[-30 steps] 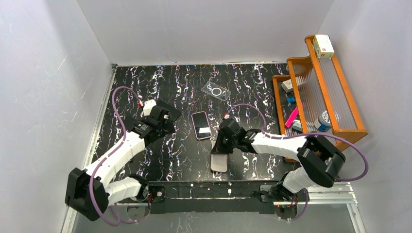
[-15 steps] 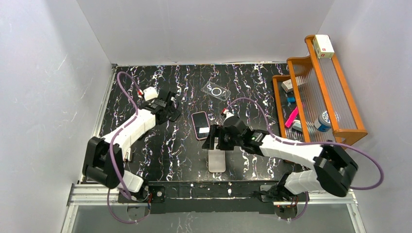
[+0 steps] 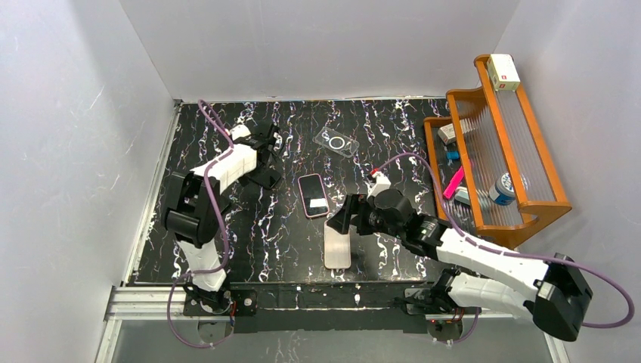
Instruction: Put the phone into the phone case
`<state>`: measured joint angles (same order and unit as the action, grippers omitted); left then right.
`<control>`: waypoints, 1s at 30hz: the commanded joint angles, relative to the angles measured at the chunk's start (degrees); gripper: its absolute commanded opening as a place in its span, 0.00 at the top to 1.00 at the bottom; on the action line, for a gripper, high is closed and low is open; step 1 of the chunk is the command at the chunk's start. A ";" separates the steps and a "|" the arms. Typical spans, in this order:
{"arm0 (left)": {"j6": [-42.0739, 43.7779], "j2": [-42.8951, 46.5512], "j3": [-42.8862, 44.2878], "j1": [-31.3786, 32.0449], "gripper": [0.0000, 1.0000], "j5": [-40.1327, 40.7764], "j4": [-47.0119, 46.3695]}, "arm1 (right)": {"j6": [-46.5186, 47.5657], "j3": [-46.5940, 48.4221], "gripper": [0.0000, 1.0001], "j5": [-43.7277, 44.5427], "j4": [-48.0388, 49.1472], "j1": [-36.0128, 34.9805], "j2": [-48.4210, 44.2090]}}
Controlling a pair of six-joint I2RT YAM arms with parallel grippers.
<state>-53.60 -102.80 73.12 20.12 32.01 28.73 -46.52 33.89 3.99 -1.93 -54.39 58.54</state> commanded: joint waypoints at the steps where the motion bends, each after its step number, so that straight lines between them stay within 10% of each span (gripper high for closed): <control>1: -1.30 -2.70 3.84 -1.46 0.05 1.50 -1.47 | 0.71 -1.18 0.01 2.69 1.48 -0.11 -4.54; 21: -2.35 -12.43 6.81 -4.74 0.08 0.01 -1.56 | 1.70 -0.86 0.01 1.99 1.48 -0.10 -3.13; 30: -1.79 -11.78 4.22 -5.00 0.30 -2.51 -0.01 | 1.90 0.17 0.01 3.84 2.21 -0.10 -2.11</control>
<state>-54.92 -115.00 79.22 15.66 30.63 25.93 -45.17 32.86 5.89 -1.96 -54.39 56.21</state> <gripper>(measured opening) 0.749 0.984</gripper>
